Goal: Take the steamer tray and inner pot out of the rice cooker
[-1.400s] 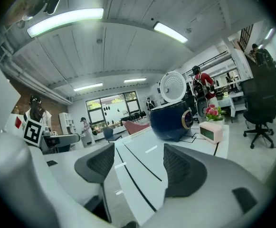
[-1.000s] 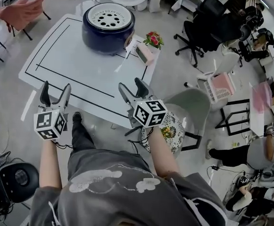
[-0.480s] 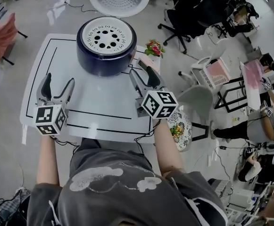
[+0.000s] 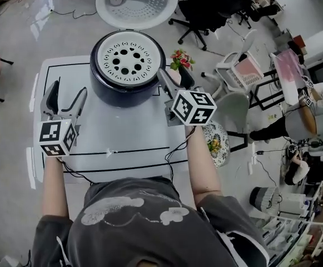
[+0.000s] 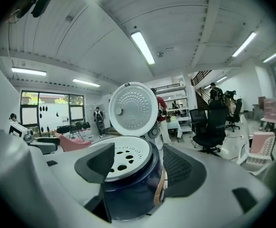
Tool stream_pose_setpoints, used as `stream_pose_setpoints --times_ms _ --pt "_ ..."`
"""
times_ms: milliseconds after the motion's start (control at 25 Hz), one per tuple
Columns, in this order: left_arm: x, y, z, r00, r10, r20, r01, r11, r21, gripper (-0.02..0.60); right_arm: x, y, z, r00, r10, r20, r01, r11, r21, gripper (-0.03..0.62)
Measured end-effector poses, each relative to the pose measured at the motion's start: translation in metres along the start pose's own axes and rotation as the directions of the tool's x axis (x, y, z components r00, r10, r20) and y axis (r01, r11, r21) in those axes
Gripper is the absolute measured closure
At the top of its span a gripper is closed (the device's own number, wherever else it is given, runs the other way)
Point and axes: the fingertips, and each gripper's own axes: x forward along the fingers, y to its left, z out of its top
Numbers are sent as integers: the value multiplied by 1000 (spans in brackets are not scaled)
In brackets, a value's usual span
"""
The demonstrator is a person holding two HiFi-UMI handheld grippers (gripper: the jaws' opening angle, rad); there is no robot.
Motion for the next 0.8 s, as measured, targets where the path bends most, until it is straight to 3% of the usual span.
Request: stream_pose_setpoints --times_ms 240,520,800 --pt "36 16 15 996 -41 85 39 999 25 195 45 -5 3 996 -18 -84 13 998 -65 279" --pt "69 15 11 998 -56 14 56 998 7 195 90 -18 -4 978 11 -209 -46 986 -162 281" --pt "91 15 18 998 -46 -40 47 999 13 195 123 -17 -27 935 40 -352 -156 938 -309 281"
